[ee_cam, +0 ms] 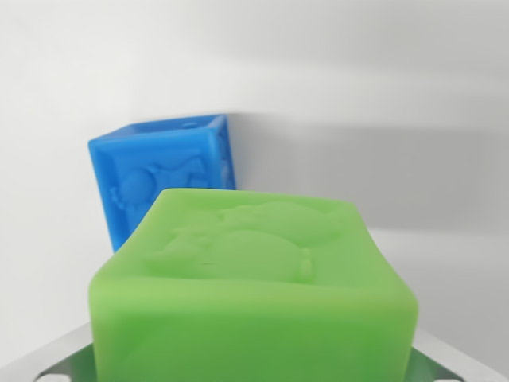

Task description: Stack cube

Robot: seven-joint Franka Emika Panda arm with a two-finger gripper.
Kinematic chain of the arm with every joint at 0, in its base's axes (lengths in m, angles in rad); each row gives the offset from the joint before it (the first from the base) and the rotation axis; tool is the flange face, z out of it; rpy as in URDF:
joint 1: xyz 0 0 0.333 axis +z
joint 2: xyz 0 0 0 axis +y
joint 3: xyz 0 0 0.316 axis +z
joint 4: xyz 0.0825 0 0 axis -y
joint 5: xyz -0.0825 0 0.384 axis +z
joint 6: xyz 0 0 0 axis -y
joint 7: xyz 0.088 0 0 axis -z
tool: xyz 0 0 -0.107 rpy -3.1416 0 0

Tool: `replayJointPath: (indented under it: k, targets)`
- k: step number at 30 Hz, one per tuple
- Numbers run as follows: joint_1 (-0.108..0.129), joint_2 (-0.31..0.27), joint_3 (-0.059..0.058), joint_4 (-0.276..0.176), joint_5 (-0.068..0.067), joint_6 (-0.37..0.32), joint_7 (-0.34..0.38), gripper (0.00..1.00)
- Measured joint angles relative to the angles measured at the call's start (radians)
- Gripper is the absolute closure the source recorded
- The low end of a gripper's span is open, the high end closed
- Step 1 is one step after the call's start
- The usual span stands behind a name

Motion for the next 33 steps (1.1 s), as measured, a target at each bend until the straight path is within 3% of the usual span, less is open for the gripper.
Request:
replayJointPath:
  k: [21, 26, 33]
  targets:
    - [0.063, 0.028, 0.007, 0.058, 0.000, -0.031, 0.053, 1.00]
    - [0.068, 0.046, 0.009, 0.064, 0.002, -0.022, 0.055, 1.00]
    - [0.065, 0.106, 0.014, 0.067, 0.016, 0.026, 0.047, 1.00]
